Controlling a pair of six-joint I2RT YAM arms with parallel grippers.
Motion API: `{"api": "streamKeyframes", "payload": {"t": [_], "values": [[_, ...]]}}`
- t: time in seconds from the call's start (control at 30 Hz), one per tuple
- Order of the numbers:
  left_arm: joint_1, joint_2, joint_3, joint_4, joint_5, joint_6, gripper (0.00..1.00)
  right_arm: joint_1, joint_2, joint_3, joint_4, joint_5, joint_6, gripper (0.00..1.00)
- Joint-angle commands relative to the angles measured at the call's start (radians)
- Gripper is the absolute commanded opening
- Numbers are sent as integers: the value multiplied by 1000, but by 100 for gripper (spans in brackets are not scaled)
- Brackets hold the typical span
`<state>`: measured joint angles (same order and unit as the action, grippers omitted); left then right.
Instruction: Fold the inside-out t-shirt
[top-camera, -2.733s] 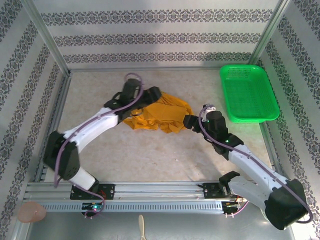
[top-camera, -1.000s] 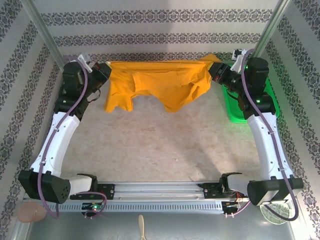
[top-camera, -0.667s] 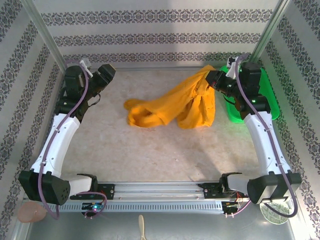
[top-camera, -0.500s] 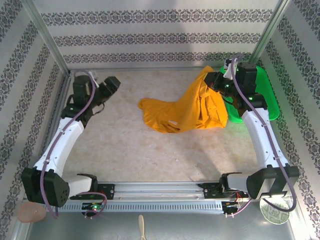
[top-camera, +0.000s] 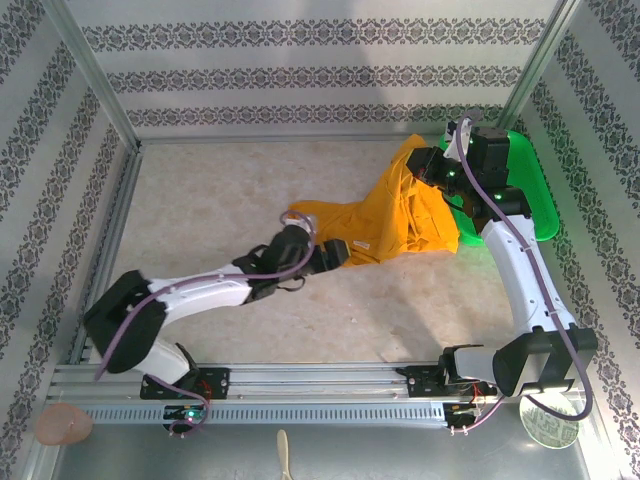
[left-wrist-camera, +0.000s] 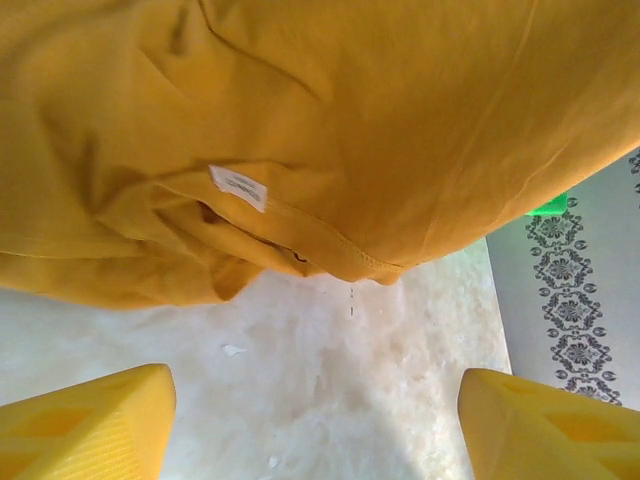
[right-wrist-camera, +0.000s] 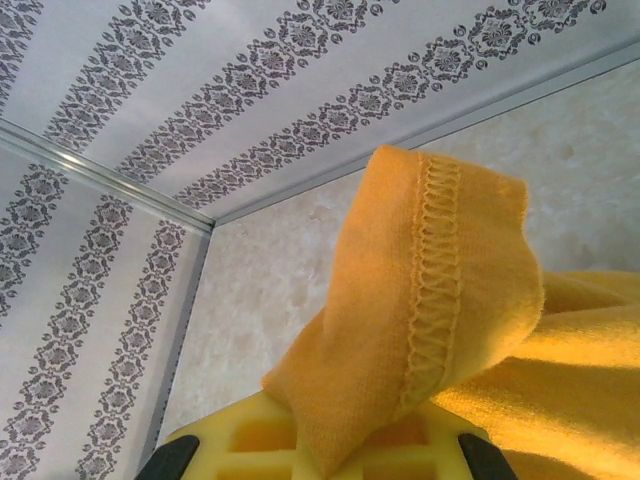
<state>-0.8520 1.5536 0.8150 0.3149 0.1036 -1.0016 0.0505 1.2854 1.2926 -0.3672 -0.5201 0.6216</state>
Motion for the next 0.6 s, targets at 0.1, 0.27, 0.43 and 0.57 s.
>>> {"api": "streamKeyframes", "payload": {"t": [0.1,0.27,0.43,0.57], "values": [[-113,273,109,406,-141,-146,75,14,-27,3,13,19,-11,0],[-146,423,147,587,-233,-246,76,15,-36,4,7,22,-9,0],[-147,493,194,622,-280,-278,77,15,-47,-7,5,19,-6,0],[-146,557,253,644,-286,-299,74,15,-54,-9,1,15,-5,0]]}}
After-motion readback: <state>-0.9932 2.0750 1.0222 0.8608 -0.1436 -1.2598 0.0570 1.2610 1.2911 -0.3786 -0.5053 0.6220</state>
